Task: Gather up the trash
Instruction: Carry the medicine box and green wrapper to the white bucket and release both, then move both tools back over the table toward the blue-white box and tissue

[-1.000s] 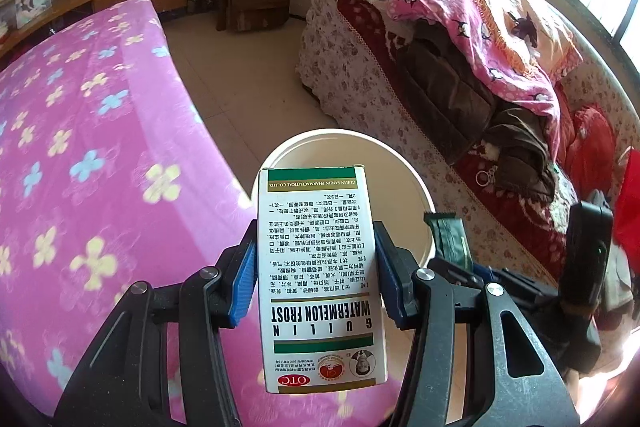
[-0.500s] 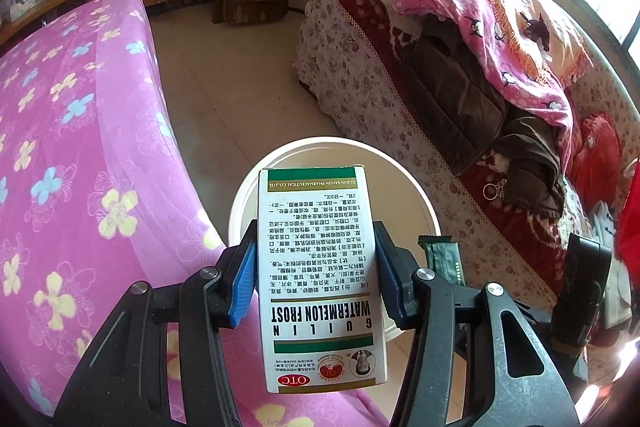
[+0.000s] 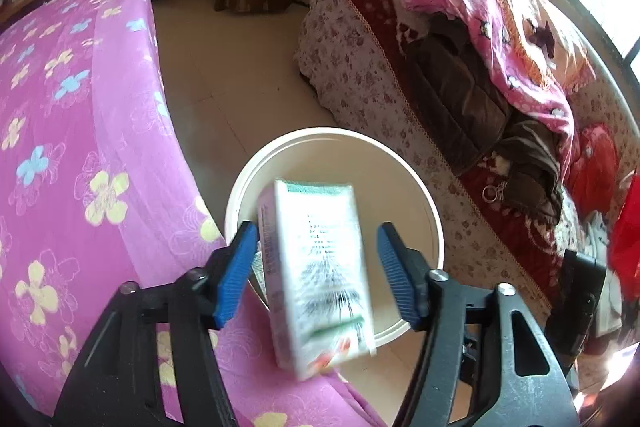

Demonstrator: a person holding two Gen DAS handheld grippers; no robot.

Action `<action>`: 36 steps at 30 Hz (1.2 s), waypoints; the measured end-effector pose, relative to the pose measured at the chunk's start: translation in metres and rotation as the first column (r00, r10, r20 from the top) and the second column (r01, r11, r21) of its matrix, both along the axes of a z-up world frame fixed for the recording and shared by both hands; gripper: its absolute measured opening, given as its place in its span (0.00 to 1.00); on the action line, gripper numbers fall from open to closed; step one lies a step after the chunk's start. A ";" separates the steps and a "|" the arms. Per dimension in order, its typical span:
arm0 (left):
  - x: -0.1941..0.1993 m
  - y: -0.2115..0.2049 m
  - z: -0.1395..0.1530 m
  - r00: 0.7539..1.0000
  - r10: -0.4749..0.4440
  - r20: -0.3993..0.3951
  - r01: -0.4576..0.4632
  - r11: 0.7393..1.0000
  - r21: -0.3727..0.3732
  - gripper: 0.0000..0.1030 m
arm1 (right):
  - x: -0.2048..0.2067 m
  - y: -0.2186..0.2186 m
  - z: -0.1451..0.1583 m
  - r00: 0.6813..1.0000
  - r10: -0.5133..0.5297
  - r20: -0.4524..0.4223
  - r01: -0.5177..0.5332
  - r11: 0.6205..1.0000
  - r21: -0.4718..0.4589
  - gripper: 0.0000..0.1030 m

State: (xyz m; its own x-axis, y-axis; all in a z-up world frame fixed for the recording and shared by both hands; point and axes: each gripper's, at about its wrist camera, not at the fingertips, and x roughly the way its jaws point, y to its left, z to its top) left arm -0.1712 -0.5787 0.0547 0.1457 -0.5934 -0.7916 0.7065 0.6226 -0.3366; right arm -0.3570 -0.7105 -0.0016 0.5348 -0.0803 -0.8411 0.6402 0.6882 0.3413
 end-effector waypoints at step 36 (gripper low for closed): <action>-0.008 0.141 0.027 0.964 0.175 0.200 -0.192 0.979 0.071 0.62 | 0.031 0.094 0.070 0.993 0.114 0.038 -0.105 0.976 -0.192 0.62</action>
